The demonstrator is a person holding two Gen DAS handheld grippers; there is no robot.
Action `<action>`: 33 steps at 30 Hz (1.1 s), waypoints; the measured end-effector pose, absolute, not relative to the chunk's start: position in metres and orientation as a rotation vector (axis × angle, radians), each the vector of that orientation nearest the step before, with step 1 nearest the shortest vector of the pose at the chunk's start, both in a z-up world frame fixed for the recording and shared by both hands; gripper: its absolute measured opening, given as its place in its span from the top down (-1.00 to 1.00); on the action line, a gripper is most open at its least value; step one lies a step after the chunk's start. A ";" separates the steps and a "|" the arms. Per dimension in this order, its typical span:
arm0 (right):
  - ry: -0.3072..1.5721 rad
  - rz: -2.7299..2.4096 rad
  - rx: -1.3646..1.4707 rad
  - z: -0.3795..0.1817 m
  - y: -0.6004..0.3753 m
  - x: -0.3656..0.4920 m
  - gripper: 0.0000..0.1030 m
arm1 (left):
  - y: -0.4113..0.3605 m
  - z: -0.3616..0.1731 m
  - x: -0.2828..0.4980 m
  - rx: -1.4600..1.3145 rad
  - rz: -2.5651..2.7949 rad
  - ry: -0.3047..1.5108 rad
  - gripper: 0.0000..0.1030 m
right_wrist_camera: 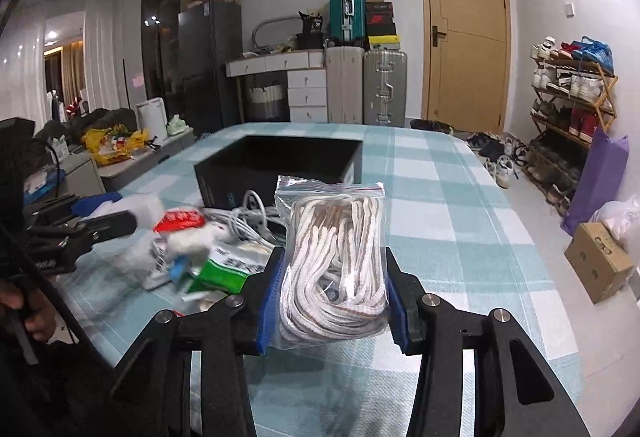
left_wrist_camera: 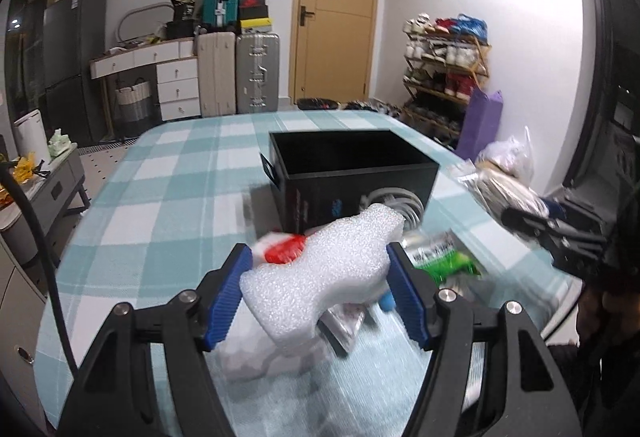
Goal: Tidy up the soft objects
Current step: 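Lower the foam block and rope bag into the black box and open both tools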
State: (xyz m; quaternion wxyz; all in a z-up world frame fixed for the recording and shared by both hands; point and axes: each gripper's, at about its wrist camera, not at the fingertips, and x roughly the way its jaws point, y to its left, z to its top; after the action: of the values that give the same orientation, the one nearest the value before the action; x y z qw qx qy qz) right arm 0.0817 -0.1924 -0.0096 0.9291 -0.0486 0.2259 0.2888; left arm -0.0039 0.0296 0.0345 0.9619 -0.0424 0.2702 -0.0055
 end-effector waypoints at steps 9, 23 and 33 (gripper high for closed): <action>0.435 0.649 -0.060 0.020 -0.185 0.079 0.13 | 0.044 0.054 0.010 -0.118 0.016 0.508 -0.31; 0.454 0.674 -0.063 0.050 -0.171 0.107 0.13 | 0.053 0.077 0.038 -0.113 0.043 0.472 -0.31; 0.472 0.679 -0.068 0.060 -0.157 0.131 0.13 | 0.048 0.080 0.069 -0.098 0.035 0.489 -0.31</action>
State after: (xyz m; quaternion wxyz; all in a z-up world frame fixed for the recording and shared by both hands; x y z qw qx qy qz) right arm 0.1314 -0.1568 0.0598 0.9153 -0.0328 0.2292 0.3297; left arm 0.0695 0.0477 0.0797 0.9690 -0.0486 0.2418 0.0171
